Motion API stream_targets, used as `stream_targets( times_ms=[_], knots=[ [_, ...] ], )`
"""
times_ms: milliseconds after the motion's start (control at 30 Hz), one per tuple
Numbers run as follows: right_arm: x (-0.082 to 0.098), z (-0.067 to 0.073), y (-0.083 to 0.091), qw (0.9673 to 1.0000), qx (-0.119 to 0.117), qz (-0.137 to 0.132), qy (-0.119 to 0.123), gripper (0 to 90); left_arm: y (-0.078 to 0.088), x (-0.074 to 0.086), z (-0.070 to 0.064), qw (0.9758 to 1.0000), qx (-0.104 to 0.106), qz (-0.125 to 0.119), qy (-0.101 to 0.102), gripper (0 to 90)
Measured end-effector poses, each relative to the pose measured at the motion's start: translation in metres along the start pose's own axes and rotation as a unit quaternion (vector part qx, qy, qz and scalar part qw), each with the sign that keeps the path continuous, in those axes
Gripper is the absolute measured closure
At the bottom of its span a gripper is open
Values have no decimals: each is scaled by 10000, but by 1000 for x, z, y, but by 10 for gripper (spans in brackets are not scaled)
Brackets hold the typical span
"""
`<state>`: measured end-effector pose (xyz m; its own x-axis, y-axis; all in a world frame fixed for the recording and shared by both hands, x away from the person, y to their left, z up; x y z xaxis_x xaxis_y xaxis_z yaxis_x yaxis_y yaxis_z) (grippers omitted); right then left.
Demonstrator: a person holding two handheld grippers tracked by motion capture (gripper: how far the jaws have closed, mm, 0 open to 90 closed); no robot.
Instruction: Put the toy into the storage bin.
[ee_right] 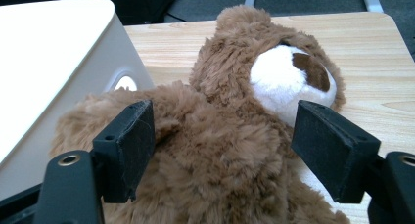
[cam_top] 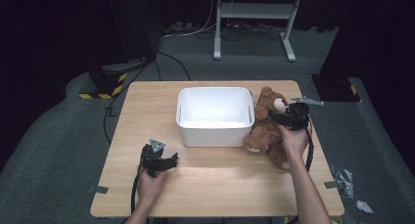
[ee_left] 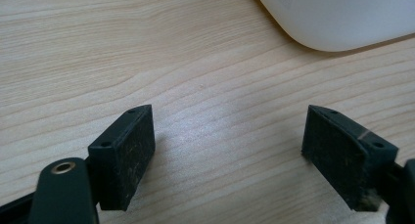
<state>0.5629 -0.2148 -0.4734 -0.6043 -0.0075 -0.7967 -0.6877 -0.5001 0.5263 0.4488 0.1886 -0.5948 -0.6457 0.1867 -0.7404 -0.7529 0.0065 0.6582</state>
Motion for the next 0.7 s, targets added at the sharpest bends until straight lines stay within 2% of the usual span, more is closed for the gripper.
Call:
stream_targets(
  times_ms=[567,700],
  knots=[
    [-1,-10,-27,9994,173,279,-142,217,0,0,0,10000,0,0,1,199],
    [4,-13,-35,9986,210,420,-256,208,0,0,0,10000,0,2,-2,199]
  ],
)
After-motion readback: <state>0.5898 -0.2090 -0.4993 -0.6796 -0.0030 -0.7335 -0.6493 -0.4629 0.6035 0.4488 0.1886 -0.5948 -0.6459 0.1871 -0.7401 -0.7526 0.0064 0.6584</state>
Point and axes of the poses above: each handheld gripper's, and its own axes: y roughly backward along the jaws, x roughly out of its underside, z roughly to its left, the point moved 10 cm from there along -y, roughly forward along the jaws, and after that the axes turned 12 degrees about -x, right-handed, at the moved point
